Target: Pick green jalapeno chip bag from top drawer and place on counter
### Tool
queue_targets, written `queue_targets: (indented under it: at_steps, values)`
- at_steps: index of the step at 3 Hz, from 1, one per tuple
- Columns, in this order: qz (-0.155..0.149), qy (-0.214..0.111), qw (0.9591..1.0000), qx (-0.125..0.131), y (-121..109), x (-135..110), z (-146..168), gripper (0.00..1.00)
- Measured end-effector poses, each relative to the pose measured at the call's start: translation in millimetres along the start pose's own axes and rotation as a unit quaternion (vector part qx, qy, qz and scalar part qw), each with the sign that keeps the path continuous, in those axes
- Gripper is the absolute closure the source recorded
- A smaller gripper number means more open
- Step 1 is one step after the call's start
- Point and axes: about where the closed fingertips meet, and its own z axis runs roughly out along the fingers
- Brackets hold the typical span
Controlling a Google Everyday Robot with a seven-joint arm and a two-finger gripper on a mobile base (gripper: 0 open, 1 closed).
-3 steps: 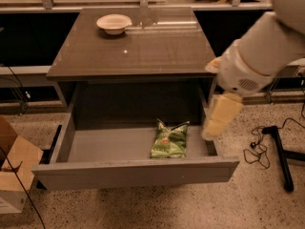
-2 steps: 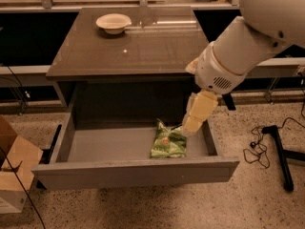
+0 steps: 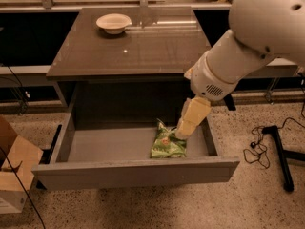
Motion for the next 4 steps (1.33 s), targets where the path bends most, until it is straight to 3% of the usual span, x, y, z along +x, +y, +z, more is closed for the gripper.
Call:
queue_targets:
  at_steps: [2,4]
  values:
    - [0.075,-0.012,0.9971,0.007,-27.9,30.7,69.9,0.00]
    - [0.114,-0.043,0.9921,-0.030,-31.4,58.8,135.5,0.00]
